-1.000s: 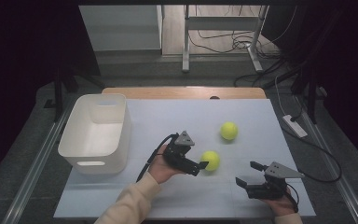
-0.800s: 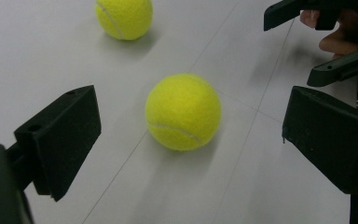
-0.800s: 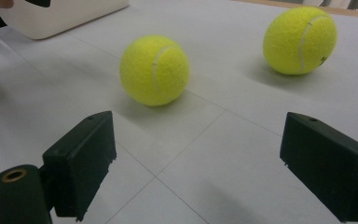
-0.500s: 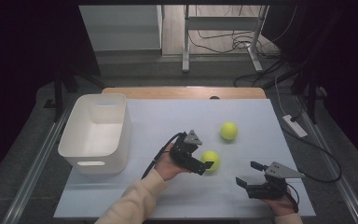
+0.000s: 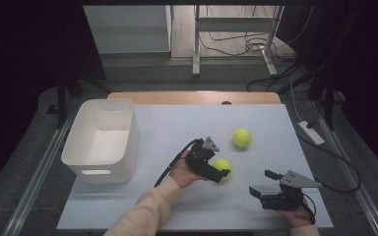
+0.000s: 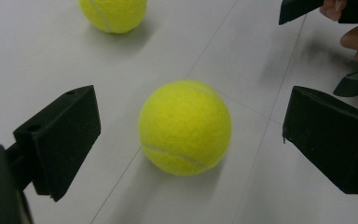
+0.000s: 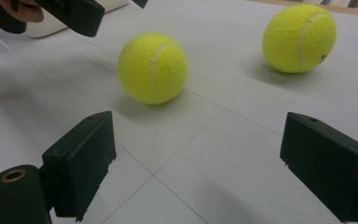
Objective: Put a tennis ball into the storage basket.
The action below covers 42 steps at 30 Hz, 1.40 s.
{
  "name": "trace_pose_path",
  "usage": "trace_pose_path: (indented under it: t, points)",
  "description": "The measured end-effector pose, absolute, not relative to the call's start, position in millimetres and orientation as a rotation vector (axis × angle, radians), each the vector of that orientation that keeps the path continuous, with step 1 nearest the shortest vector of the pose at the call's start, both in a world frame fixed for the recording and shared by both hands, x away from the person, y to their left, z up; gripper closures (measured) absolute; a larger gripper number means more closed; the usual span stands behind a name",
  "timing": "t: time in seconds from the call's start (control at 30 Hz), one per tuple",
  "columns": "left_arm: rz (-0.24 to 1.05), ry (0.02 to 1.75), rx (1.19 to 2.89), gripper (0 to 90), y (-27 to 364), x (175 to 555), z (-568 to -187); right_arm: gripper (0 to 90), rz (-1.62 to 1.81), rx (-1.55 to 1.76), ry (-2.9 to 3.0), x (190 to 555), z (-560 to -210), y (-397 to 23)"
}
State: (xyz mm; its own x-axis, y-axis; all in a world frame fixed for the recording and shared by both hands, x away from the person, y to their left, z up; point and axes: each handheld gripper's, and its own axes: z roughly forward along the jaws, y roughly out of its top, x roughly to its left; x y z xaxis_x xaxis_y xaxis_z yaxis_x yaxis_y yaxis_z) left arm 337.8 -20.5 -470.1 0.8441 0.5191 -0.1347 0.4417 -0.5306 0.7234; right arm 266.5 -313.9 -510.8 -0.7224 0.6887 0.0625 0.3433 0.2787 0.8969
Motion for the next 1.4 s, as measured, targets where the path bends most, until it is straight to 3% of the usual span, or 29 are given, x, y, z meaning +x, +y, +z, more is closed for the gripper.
trace_pose_path:
  t: [1.4]
  points:
    - [0.045,0.733,2.288,7.2,-40.7,357.9,-501.6,10.4,1.403,0.931,2.226,266.9,-512.4,-313.0]
